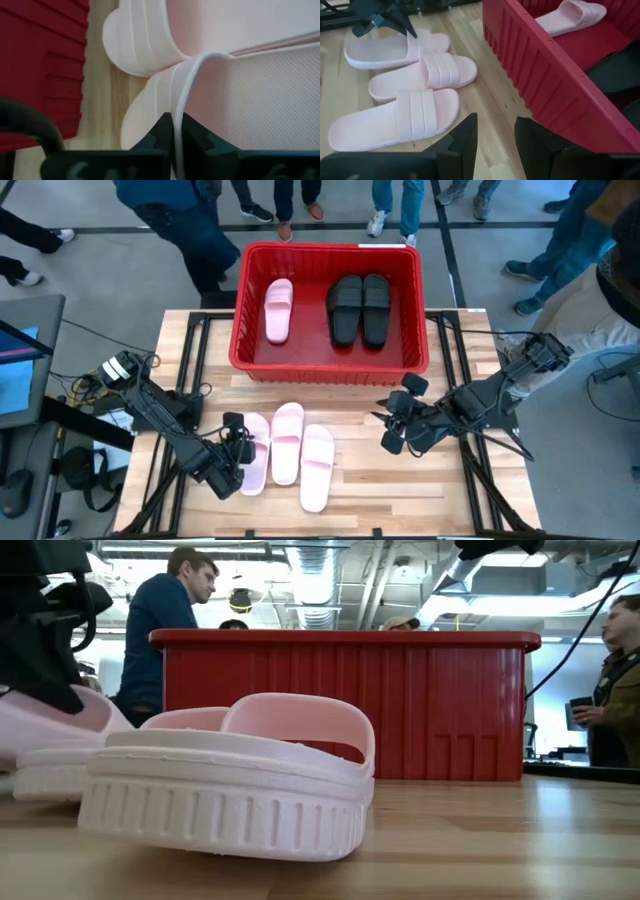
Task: Pick and place slides into bin
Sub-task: Put the pink slide into the red container
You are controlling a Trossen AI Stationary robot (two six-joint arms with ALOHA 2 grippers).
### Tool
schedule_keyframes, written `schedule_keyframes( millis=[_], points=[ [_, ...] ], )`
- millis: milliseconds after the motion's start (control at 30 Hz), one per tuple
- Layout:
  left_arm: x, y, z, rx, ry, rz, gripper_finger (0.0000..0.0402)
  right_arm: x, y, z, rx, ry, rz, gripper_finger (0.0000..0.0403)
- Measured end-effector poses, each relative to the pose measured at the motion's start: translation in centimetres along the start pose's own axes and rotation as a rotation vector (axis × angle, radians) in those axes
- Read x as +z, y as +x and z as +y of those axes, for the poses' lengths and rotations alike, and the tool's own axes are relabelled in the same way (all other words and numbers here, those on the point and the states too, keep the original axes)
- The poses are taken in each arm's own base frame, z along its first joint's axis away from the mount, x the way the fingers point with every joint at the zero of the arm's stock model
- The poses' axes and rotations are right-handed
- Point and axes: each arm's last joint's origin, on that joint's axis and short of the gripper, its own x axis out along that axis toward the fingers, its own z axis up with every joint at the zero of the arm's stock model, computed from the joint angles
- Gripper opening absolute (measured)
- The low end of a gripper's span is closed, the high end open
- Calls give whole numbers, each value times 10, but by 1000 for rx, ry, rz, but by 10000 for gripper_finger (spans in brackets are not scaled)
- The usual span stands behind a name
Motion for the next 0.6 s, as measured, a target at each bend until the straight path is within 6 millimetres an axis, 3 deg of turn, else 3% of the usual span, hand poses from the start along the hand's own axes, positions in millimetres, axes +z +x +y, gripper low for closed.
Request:
schedule_keyframes(
  millis=[300,600],
  points=[
    [14,-21,14,92,16,11,2,0,0,0,1,-21,2,118],
    [28,-50,55,109,-76,-68,1,-3,-8,-10,76,2,-33,118]
  ],
)
